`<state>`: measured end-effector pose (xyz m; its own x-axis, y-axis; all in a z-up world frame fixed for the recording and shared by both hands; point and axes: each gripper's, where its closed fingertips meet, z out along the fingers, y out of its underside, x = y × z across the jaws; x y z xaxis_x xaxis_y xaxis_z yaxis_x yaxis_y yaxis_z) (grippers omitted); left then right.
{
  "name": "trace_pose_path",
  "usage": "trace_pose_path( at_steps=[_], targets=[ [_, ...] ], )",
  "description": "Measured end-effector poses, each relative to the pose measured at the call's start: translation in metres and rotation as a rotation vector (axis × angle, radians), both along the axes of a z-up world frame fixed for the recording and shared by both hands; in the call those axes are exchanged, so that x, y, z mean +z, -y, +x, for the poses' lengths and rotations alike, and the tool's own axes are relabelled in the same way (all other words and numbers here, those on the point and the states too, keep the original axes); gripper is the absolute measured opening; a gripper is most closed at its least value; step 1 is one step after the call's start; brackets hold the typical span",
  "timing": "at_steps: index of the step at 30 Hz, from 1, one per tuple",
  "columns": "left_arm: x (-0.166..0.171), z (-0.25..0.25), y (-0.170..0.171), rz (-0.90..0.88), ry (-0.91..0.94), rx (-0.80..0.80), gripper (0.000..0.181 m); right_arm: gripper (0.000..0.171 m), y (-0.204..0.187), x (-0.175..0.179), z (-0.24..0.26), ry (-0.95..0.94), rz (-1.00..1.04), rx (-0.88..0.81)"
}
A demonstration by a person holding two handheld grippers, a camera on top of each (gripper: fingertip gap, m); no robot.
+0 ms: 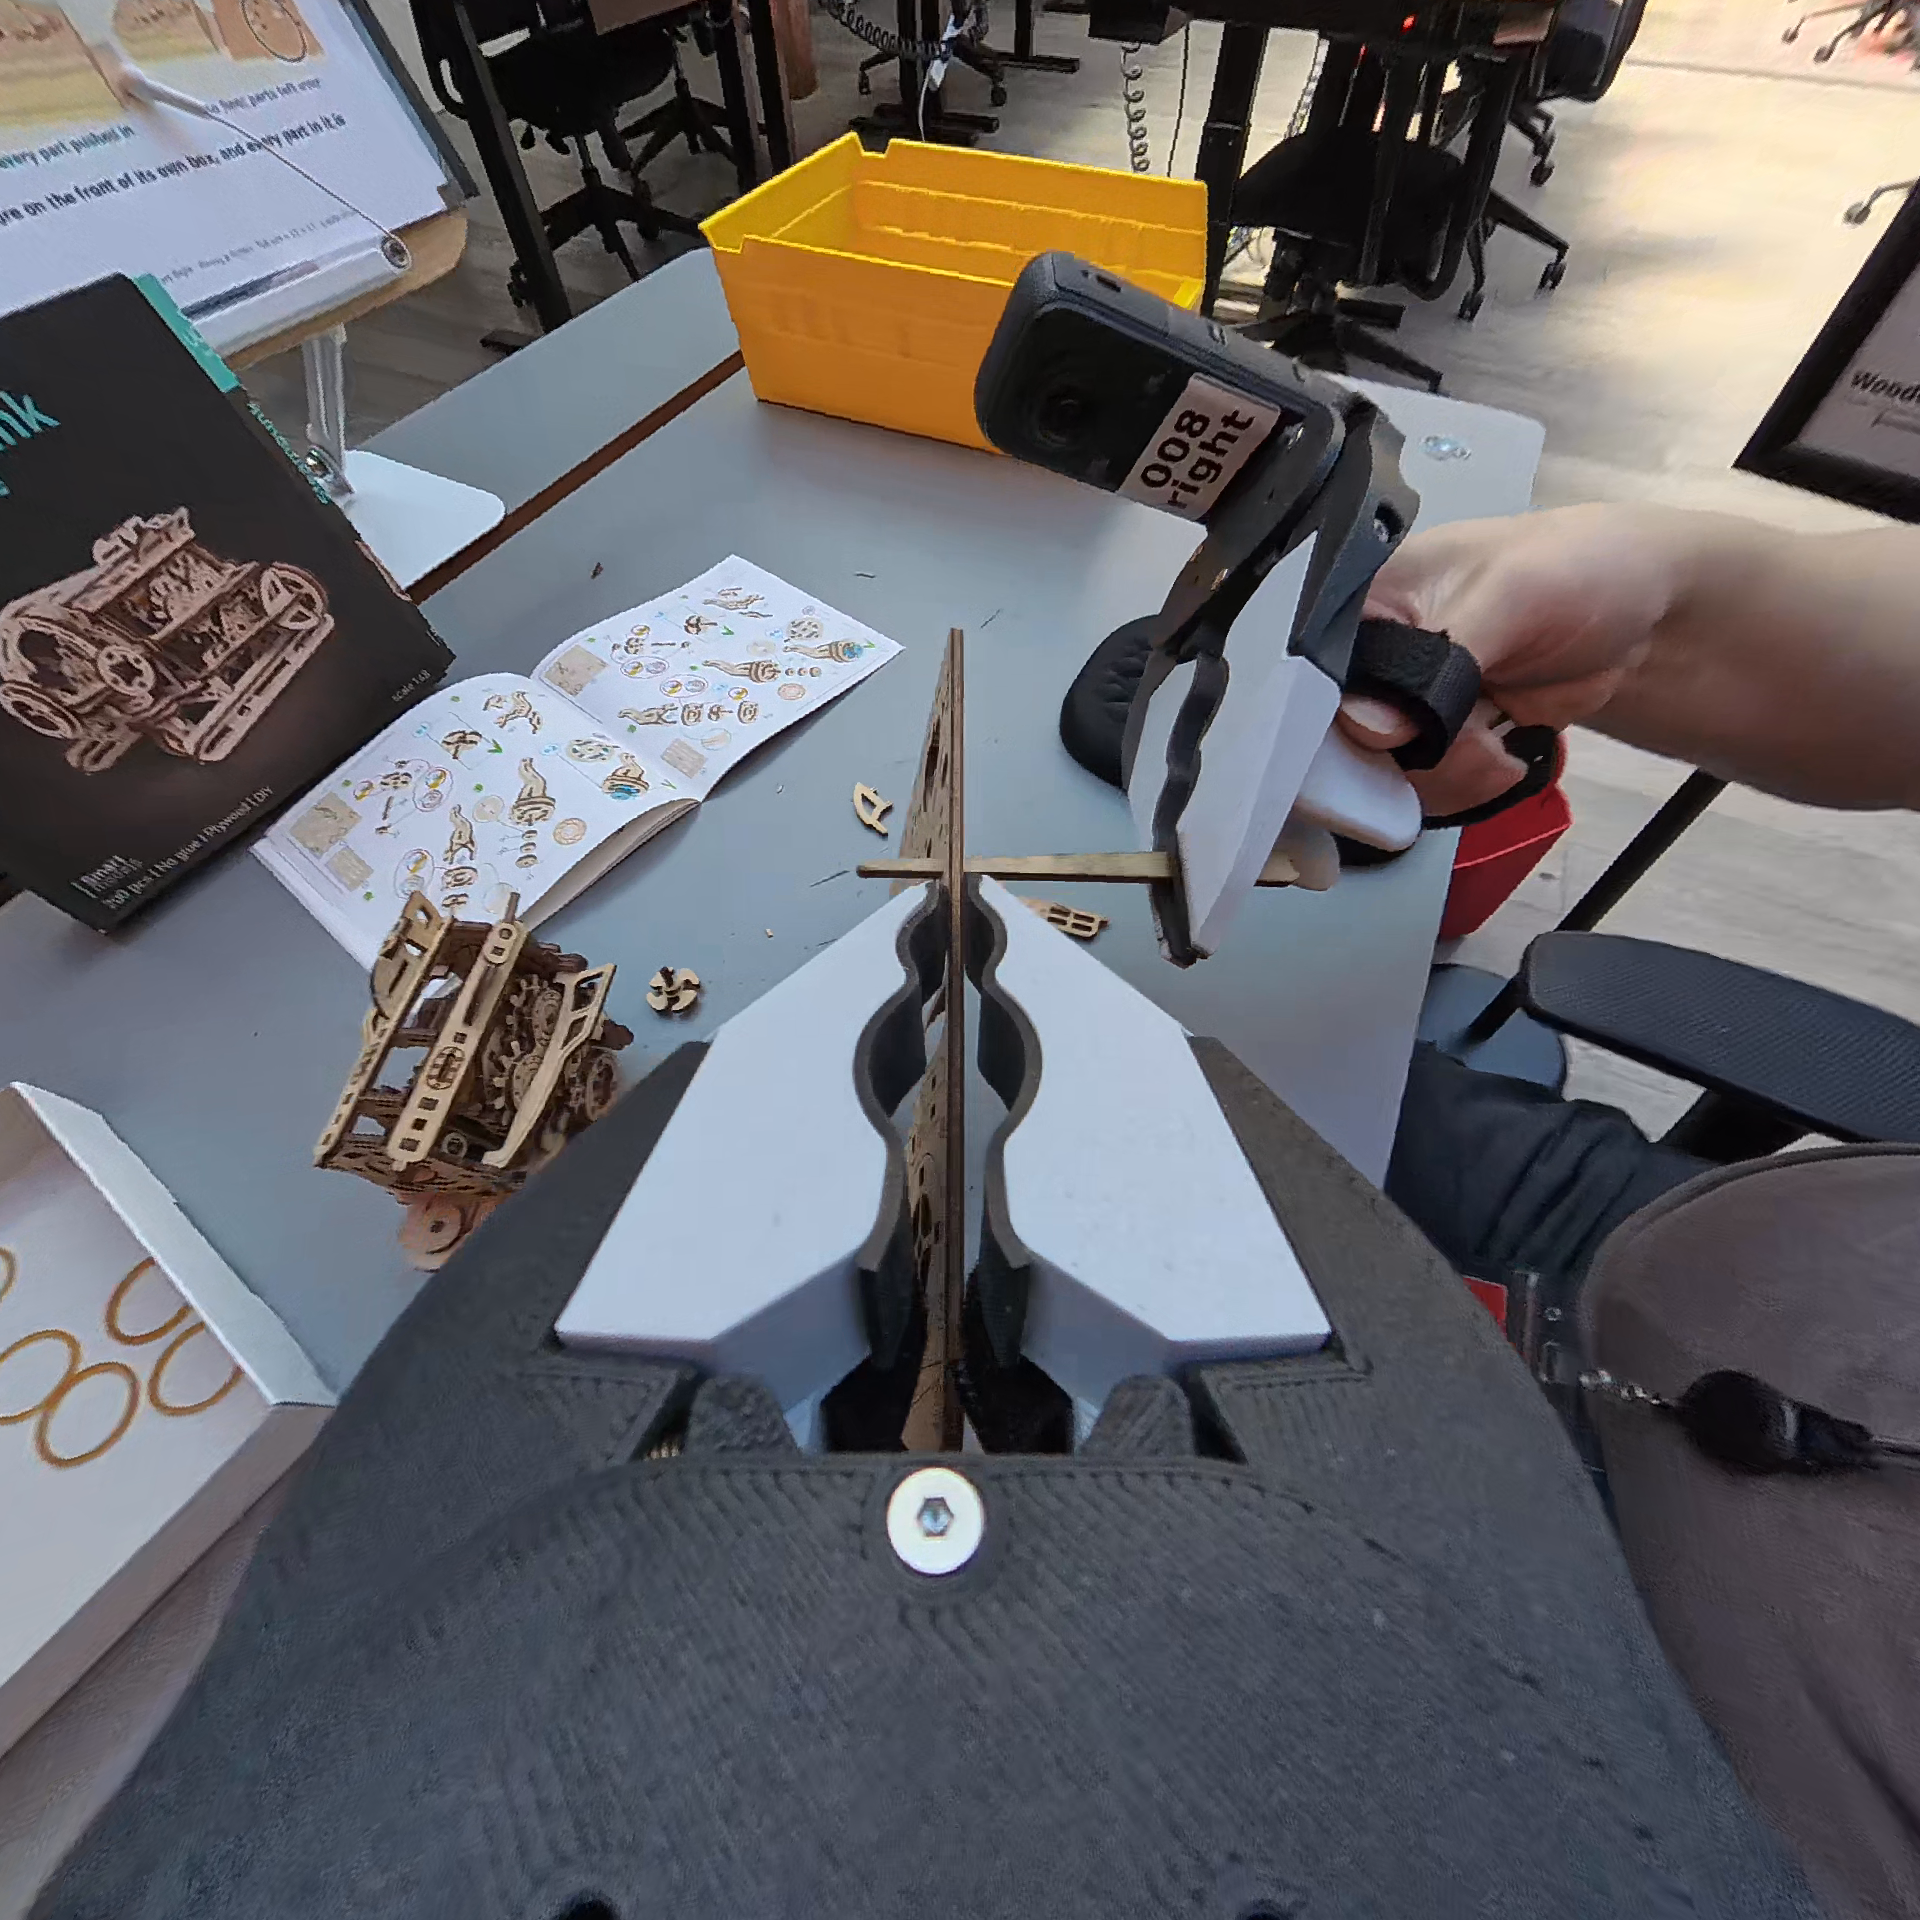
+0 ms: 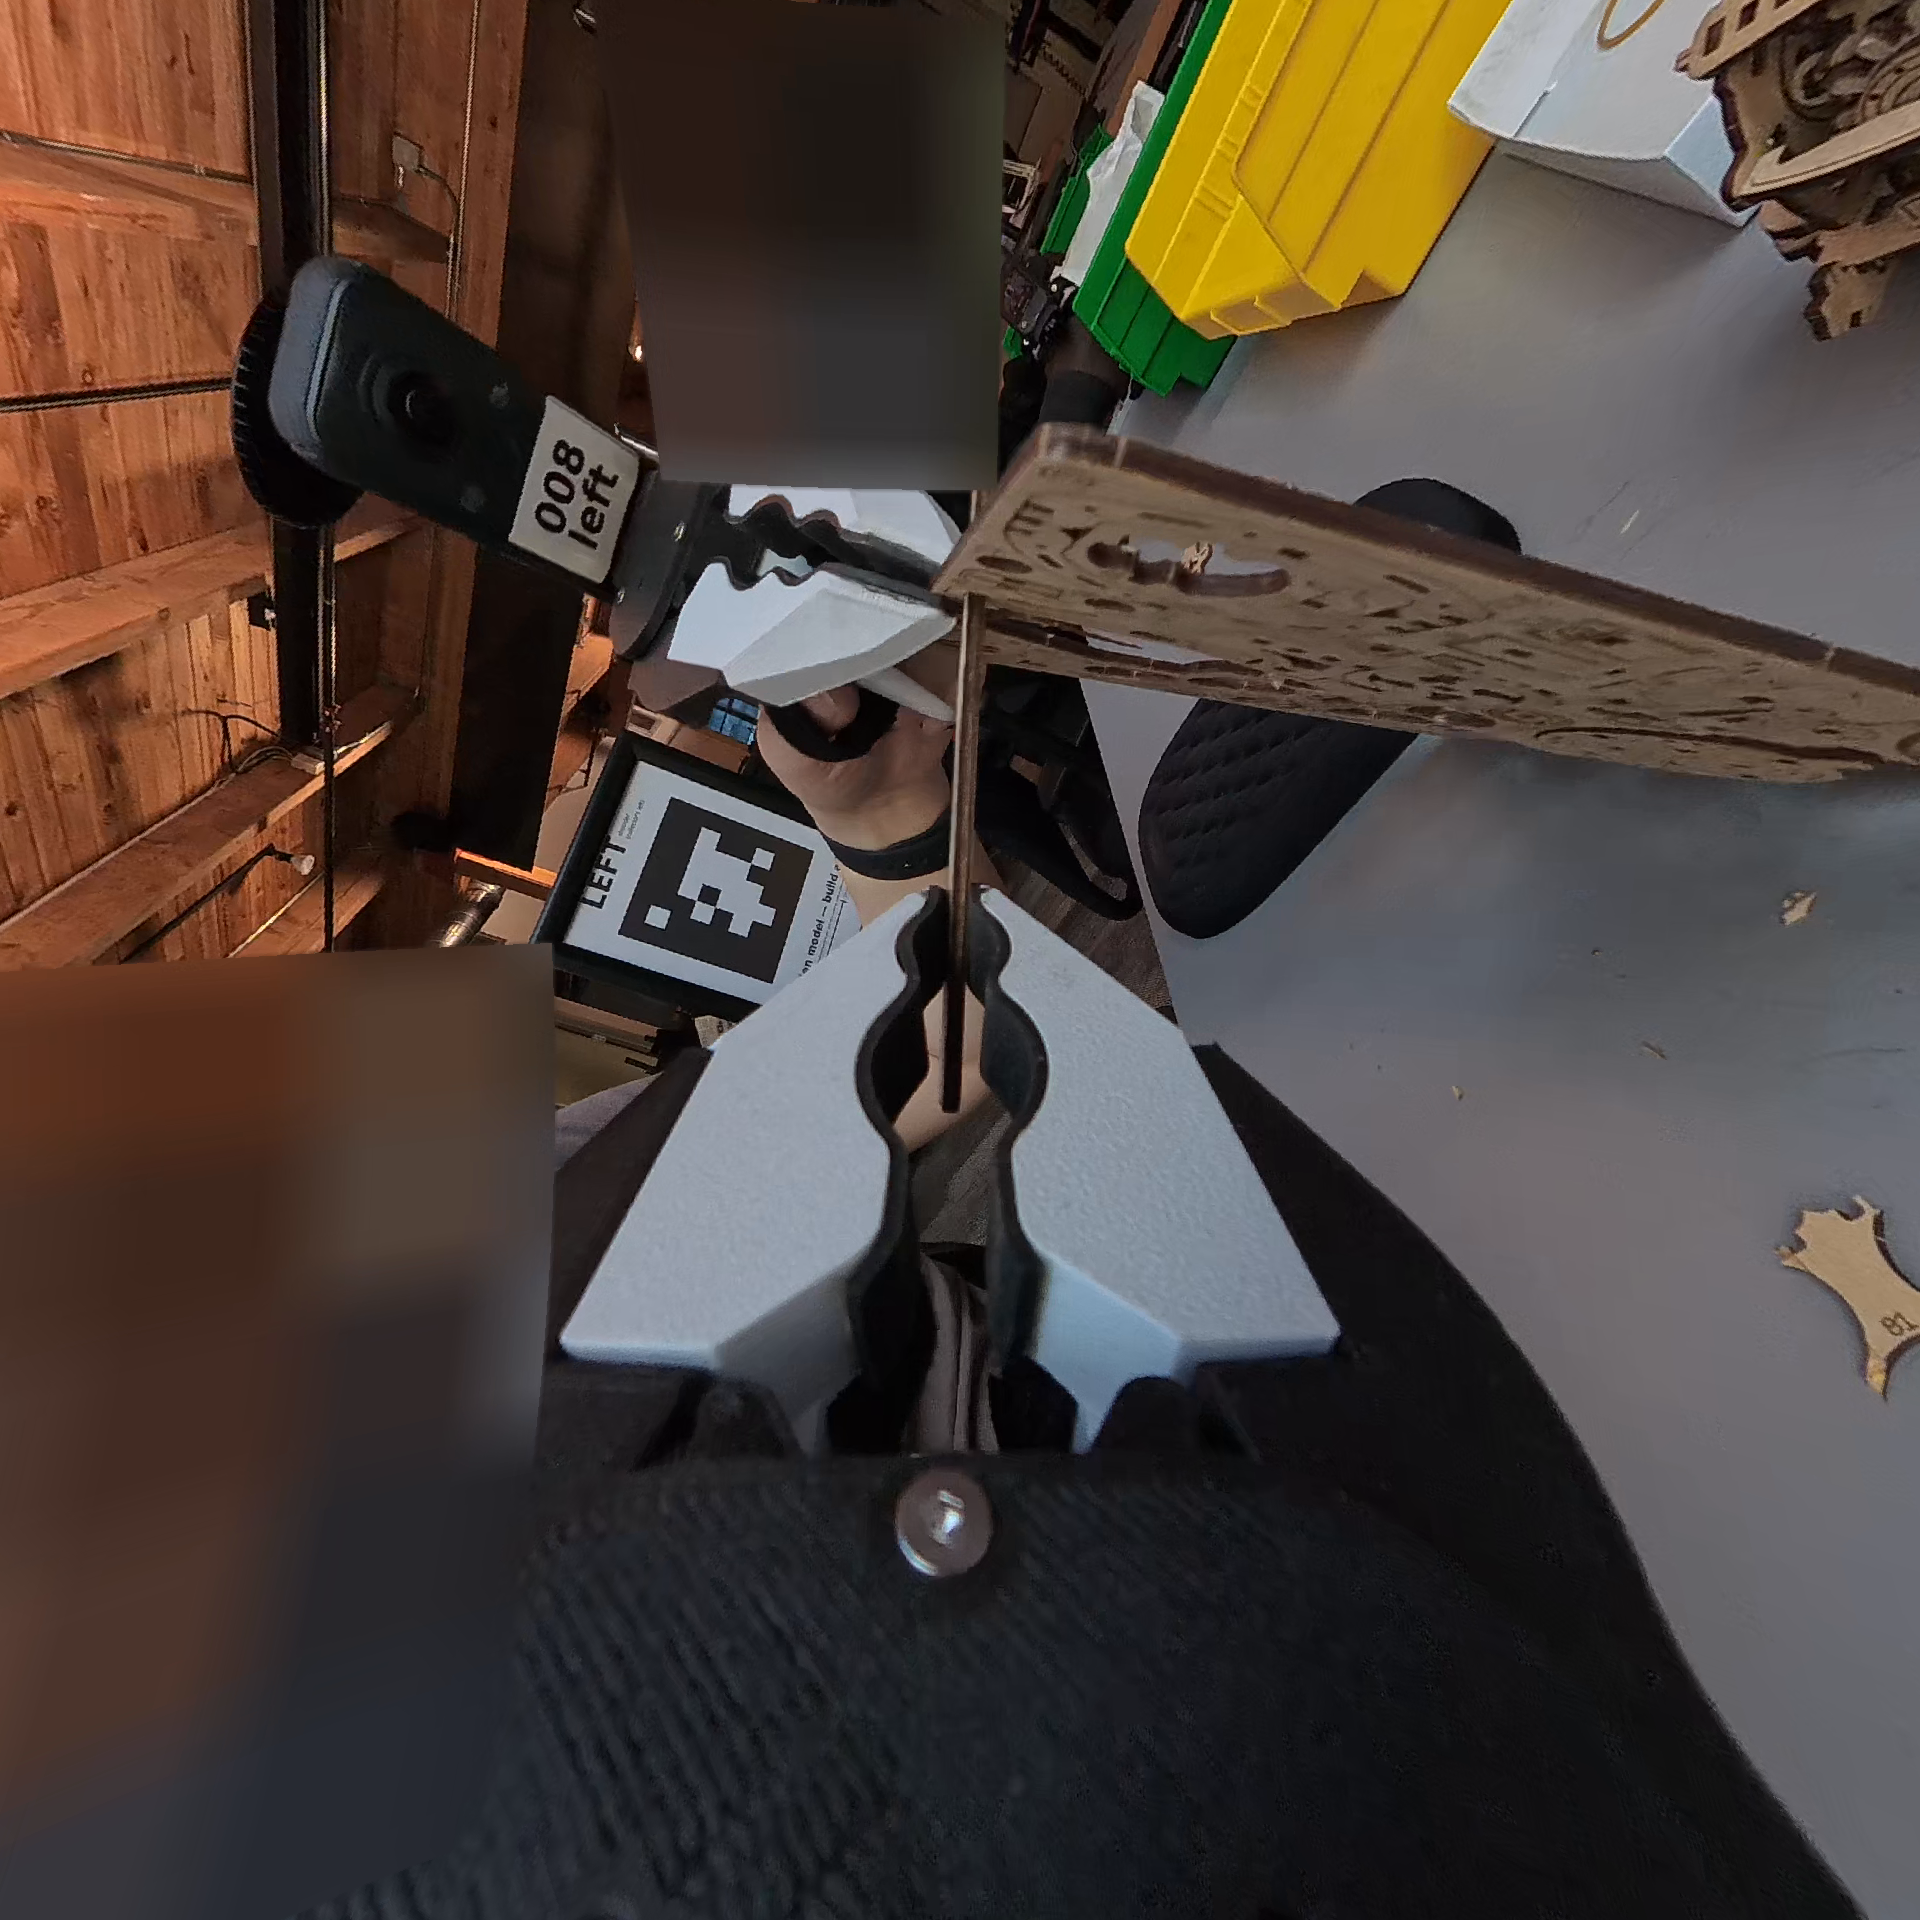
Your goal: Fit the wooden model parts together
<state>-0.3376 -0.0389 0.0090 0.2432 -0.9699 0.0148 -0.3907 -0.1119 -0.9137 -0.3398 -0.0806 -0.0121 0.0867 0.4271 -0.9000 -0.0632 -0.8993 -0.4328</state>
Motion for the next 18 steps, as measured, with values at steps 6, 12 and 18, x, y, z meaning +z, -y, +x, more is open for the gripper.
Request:
trace_pose_path(
  at_steps=[6, 12, 18],
  targets=[
    [-0.002, -0.002, -0.001, -0.101, 0.054, -0.015, 0.001, 0.0, -0.004, -0.005, -0.002, -0.027, 0.047, -0.001],
    [0.0, -0.004, 0.001, -0.141, 0.069, -0.032, 0.001, 0.0, -0.005, -0.009, -0.003, -0.027, 0.152, 0.018],
    [0.002, -0.004, 0.005, -0.184, 0.096, -0.058, 0.001, 0.001, -0.004, -0.011, -0.002, 0.034, 0.287, 0.039]
  ],
)
